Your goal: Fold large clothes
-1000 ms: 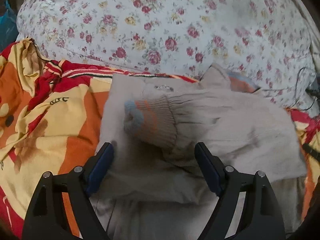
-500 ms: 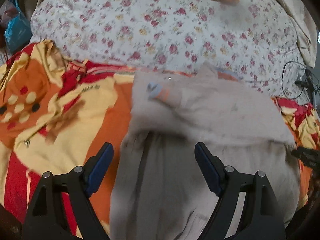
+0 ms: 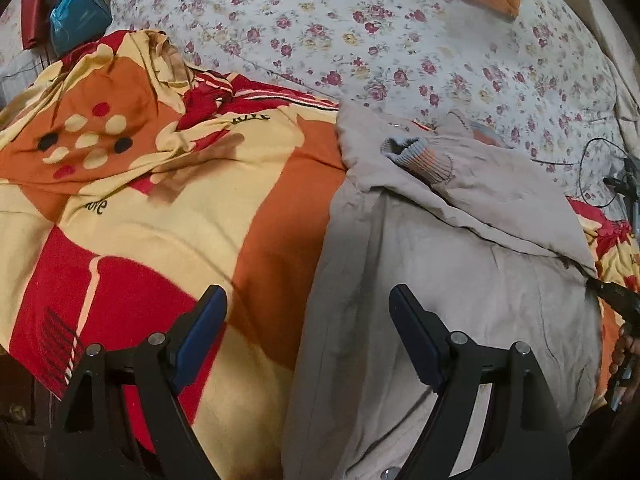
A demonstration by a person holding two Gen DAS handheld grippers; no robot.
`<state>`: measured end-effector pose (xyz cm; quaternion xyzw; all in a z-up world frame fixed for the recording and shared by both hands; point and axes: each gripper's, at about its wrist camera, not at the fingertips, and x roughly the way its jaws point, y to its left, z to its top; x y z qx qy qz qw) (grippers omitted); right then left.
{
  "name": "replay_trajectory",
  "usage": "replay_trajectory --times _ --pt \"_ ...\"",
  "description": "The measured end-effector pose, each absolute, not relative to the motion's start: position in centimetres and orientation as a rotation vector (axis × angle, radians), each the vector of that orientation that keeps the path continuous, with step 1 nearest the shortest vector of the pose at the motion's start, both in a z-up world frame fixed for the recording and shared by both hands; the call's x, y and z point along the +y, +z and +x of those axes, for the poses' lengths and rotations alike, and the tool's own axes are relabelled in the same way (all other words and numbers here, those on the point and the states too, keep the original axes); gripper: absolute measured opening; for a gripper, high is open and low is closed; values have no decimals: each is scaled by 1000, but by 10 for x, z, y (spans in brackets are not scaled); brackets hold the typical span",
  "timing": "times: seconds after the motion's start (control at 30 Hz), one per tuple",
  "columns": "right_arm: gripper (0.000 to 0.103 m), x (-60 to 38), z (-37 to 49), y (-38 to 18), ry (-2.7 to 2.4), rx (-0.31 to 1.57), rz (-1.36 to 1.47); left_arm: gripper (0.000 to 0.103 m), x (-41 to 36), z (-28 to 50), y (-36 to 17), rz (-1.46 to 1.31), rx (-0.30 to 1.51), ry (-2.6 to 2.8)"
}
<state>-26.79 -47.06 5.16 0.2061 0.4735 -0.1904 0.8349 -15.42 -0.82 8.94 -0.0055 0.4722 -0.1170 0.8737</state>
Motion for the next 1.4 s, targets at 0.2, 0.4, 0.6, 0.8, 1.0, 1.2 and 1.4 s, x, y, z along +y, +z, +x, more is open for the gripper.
replay_trajectory --times 0.2,0.4,0.6,0.8,1.0,1.2,1.4 --pt "49 -450 -293 97 -390 950 327 83 -14 -168 89 -5 984 -272" --pt "57 -435 -307 82 -243 1089 377 83 -21 -196 81 41 1028 -369" --pt "36 -422 -345 56 -215 1128 386 83 -20 -206 58 79 1085 -352" --pt "0 -426 -363 57 -290 1087 321 83 -17 -218 49 75 1105 -344" --pt "32 -426 -379 73 -207 1073 403 83 -11 -224 52 51 1108 -353" --pt "27 -394 -385 51 -109 1157 389 83 -10 -235 48 80 1110 -353" --pt "4 -398 -394 59 -155 1123 313 83 4 -255 51 65 1130 -368"
